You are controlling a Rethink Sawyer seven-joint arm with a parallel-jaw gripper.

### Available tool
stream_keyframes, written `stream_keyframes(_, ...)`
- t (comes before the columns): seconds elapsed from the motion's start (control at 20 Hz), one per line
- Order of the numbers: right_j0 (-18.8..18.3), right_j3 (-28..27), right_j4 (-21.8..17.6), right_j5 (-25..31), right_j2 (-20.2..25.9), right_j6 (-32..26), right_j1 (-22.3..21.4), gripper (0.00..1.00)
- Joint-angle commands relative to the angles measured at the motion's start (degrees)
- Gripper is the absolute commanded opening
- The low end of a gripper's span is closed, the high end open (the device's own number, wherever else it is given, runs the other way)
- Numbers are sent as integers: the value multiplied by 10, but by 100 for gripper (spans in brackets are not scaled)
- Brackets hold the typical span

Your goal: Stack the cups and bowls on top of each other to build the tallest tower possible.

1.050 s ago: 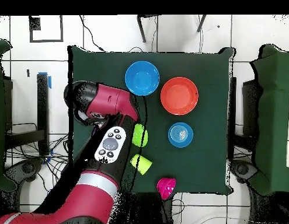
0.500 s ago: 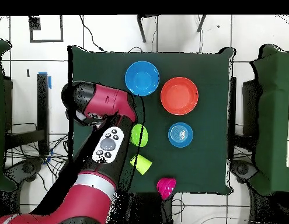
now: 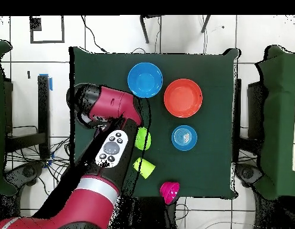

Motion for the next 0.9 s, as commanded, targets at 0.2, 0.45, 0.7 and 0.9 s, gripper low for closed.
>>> stream_keyframes(0.2,1,20,-27,-101,28,74,13,100)
stream_keyframes(0.45,-3,20,-7,-86,33,91,9,100)
stream_keyframes(0.7,-4,23,-1,-97,41,91,9,100)
stream_keyframes(0.9,-14,10,-5,-80,41,83,11,100)
